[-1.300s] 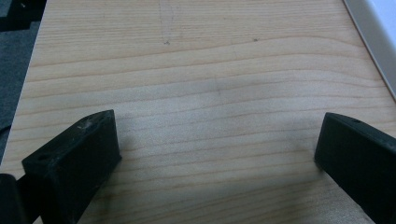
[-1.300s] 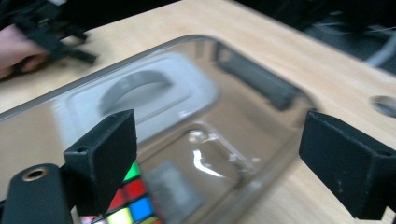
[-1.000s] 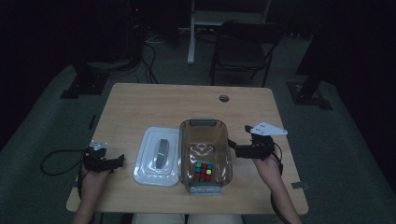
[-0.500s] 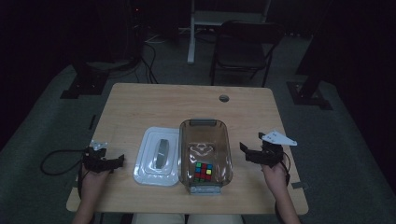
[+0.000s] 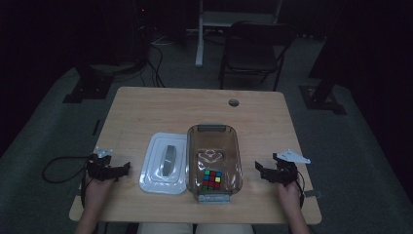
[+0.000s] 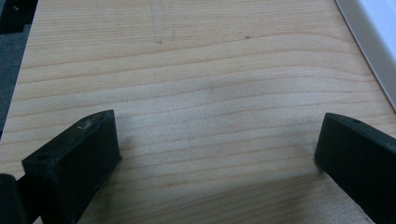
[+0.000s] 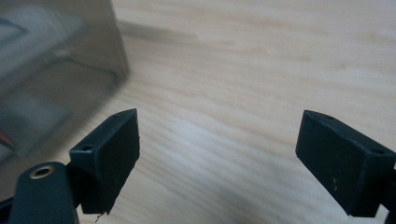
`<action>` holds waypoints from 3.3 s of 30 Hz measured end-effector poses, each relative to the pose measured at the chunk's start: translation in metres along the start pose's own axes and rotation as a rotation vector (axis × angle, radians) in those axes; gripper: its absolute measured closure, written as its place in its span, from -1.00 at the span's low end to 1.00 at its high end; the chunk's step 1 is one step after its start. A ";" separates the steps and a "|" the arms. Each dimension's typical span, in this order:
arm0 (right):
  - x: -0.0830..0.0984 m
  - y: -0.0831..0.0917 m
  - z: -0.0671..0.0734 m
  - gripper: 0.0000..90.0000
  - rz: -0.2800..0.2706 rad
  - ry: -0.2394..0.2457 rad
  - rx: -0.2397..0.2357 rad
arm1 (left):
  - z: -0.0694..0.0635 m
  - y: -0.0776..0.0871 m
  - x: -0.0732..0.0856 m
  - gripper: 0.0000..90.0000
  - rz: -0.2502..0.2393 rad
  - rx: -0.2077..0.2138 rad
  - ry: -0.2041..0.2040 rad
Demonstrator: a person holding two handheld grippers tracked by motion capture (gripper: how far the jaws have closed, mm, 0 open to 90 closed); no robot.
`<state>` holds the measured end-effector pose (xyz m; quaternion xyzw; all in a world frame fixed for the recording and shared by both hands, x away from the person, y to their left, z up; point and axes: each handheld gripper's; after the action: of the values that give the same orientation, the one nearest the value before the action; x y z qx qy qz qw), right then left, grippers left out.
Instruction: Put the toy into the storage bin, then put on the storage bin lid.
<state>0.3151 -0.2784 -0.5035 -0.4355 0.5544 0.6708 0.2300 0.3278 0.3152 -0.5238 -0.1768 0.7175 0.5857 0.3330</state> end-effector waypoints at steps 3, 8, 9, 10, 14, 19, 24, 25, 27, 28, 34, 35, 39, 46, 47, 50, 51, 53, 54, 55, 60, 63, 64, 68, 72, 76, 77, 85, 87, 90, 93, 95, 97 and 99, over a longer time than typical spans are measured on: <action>0.010 -0.007 -0.001 -0.71 0.054 0.014 0.056 | 0.000 0.000 0.000 -0.99 0.000 0.003 -0.002; 0.014 -0.011 -0.001 -0.72 0.091 0.011 0.113 | 0.002 0.001 0.001 -0.99 -0.001 0.023 -0.010; 0.014 -0.011 -0.001 -0.72 0.091 0.002 0.124 | 0.002 0.001 0.001 -0.99 -0.002 0.024 -0.012; 0.014 -0.011 -0.001 -0.72 0.096 -0.004 0.130 | 0.002 0.002 0.001 -0.99 -0.001 0.027 -0.014; 0.016 -0.016 -0.002 -0.73 0.141 -0.005 0.148 | 0.005 0.003 0.002 -0.99 -0.021 0.059 0.007; 0.016 -0.020 -0.001 -0.74 0.189 0.014 0.138 | 0.002 0.002 0.002 -0.99 -0.004 0.036 -0.015; 0.016 -0.020 -0.001 -0.74 0.189 0.014 0.138 | 0.000 0.001 0.002 -0.99 0.003 0.026 -0.027; 0.016 -0.020 -0.001 -0.74 0.189 0.014 0.138 | 0.000 0.002 0.002 -0.99 0.005 0.025 -0.028; 0.016 -0.020 -0.001 -0.74 0.189 0.014 0.138 | -0.001 0.002 0.002 -0.99 0.006 0.032 -0.034; 0.016 -0.020 -0.001 -0.74 0.189 0.014 0.138 | -0.001 0.002 0.002 -0.99 0.008 0.036 -0.040; 0.016 -0.020 -0.001 -0.74 0.190 0.013 0.138 | -0.004 0.005 0.002 -0.98 0.037 0.056 -0.061; 0.016 -0.020 -0.001 -0.74 0.189 0.014 0.138 | -0.007 0.005 0.002 -0.98 0.048 0.065 -0.065; 0.016 -0.020 -0.001 -0.74 0.190 0.013 0.138 | -0.015 0.006 0.000 -0.98 0.061 0.104 -0.069; 0.016 -0.020 -0.001 -0.74 0.189 0.013 0.138 | -0.037 0.014 -0.008 -0.97 0.044 0.194 -0.105; 0.016 -0.020 -0.001 -0.74 0.189 0.013 0.138 | -0.037 0.014 -0.008 -0.97 0.044 0.194 -0.105; 0.016 -0.020 -0.001 -0.74 0.190 0.013 0.138 | -0.053 0.021 -0.015 -0.97 0.024 0.241 -0.143; 0.016 -0.020 -0.001 -0.74 0.189 0.014 0.138 | -0.057 0.022 -0.016 -0.97 0.021 0.251 -0.143; 0.016 -0.020 -0.001 -0.74 0.190 0.014 0.138 | -0.066 0.024 -0.019 -0.97 0.020 0.272 -0.165; 0.016 -0.020 -0.001 -0.74 0.189 0.014 0.138 | -0.070 0.025 -0.020 -0.97 0.017 0.281 -0.171; 0.016 -0.020 -0.001 -0.74 0.189 0.014 0.138 | -0.073 0.026 -0.022 -0.97 0.015 0.286 -0.181; 0.016 -0.020 -0.001 -0.74 0.189 0.014 0.138 | -0.087 0.025 -0.026 -0.97 0.000 0.321 -0.216; 0.016 -0.020 -0.001 -0.74 0.189 0.013 0.138 | -0.093 0.019 -0.027 -0.97 0.009 0.345 -0.210; 0.016 -0.020 -0.001 -0.74 0.189 0.013 0.138 | -0.093 0.019 -0.027 -0.97 0.009 0.345 -0.210; 0.016 -0.020 -0.001 -0.74 0.189 0.013 0.138 | -0.108 0.012 -0.032 -0.97 0.013 0.358 -0.221; 0.016 -0.020 -0.001 -0.74 0.189 0.014 0.138 | -0.122 0.007 -0.035 -0.97 0.002 0.362 -0.258; 0.016 -0.020 -0.001 -0.74 0.189 0.014 0.138 | -0.132 0.000 -0.038 -0.83 -0.004 0.337 -0.283; 0.016 -0.020 -0.001 -0.74 0.189 0.014 0.138 | -0.133 -0.001 -0.039 -0.83 -0.003 0.338 -0.281; 0.016 -0.020 -0.001 -0.74 0.189 0.014 0.138 | -0.140 -0.011 -0.041 -0.38 -0.012 0.335 -0.234; 0.016 -0.020 -0.001 -0.74 0.189 0.014 0.138 | -0.141 -0.013 -0.041 -0.22 -0.018 0.348 -0.233; 0.016 -0.020 -0.001 -0.74 0.189 0.014 0.138 | -0.143 -0.015 -0.040 -0.09 -0.017 0.356 -0.231; 0.016 -0.020 -0.001 -0.74 0.189 0.014 0.138 | -0.145 -0.018 -0.039 -0.02 -0.004 0.348 -0.233; 0.016 -0.020 -0.001 -0.74 0.189 0.014 0.138 | -0.145 -0.019 -0.039 0.12 -0.004 0.349 -0.235; 0.016 -0.020 -0.001 -0.74 0.189 0.014 0.138 | -0.146 -0.020 -0.038 0.17 0.002 0.358 -0.251; 0.016 -0.020 -0.001 -0.74 0.189 0.014 0.138 | -0.146 -0.021 -0.037 0.28 0.006 0.351 -0.265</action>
<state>0.3233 -0.2763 -0.5277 -0.3692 0.6394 0.6467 0.1912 0.3283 0.1649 -0.5002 -0.0356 0.7587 0.4711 0.4485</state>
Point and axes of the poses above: each handheld gripper's, and its own axes: y roughly backward along the jaws, x roughly out of its underside, z roughly to its left, and after that the axes turned 8 degrees about x, right-handed
